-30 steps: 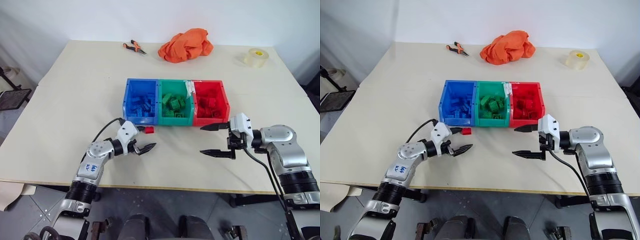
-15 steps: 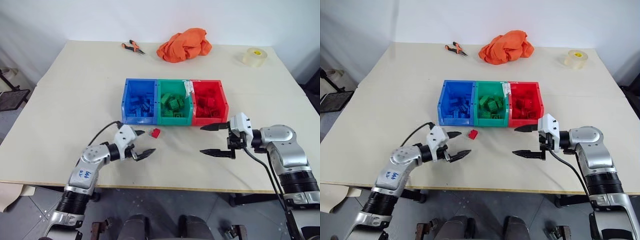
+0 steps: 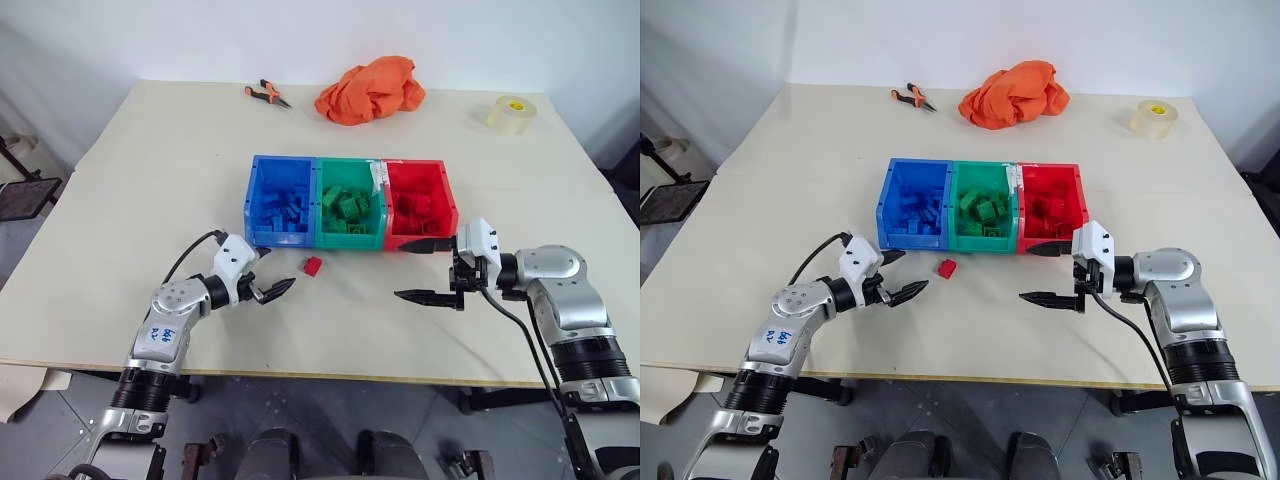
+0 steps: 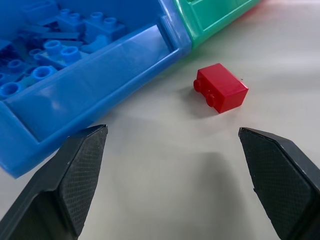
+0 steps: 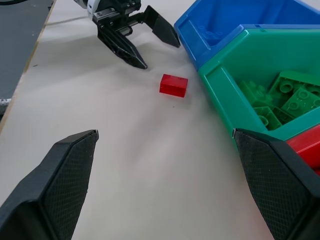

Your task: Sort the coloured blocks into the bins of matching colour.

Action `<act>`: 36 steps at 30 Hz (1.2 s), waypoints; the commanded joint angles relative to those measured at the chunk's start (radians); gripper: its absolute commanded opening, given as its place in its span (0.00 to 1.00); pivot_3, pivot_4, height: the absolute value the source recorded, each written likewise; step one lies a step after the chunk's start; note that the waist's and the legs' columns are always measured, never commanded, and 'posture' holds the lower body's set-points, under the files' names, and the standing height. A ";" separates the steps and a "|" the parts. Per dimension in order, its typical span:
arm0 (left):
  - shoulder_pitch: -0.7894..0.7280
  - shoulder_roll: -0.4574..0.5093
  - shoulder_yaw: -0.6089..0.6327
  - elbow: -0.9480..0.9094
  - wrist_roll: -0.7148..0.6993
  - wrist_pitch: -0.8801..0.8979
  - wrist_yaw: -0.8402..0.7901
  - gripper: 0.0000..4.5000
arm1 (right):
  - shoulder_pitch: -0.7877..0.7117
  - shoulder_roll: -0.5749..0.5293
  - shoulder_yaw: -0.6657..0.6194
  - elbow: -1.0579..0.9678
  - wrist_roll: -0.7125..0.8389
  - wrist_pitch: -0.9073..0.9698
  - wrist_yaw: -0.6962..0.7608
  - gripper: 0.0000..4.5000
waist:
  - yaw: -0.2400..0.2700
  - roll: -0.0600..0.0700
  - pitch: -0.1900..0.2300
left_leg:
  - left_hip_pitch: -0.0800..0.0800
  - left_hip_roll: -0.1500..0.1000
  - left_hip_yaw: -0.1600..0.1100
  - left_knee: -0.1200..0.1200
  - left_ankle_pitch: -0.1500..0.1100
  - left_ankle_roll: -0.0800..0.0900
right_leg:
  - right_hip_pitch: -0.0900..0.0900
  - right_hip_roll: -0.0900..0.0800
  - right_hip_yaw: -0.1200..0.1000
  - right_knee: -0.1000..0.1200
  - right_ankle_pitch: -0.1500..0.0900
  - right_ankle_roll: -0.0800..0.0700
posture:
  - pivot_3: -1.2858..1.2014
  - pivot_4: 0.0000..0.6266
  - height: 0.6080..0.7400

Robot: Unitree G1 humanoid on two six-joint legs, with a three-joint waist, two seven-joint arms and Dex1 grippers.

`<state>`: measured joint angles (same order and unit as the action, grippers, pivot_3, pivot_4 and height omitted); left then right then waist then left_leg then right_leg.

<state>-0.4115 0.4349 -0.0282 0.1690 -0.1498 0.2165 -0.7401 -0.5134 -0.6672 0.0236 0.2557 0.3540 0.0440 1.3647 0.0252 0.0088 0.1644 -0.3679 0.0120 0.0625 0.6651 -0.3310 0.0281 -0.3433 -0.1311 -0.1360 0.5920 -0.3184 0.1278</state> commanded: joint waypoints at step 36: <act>-0.121 -0.191 -0.142 -0.135 0.029 0.071 0.063 0.30 | 0.154 -0.069 -0.201 -0.122 0.104 0.075 -0.120 1.00 | 0.007 -0.001 0.000 | -0.001 -0.001 0.000 0.001 0.000 0.000 | 0.001 0.000 0.000 -0.001 0.000 0.000 | 0.52 0.24 1.00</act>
<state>-0.4992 0.2637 -0.1578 0.0845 -0.0960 0.3253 -0.6691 -0.3646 -0.7105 -0.1209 0.1807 0.4213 0.1038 1.2672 0.0319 0.0079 0.1647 -0.3686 0.0110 0.0622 0.6658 -0.3308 0.0286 -0.3426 -0.1315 -0.1355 0.5912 -0.3181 0.1284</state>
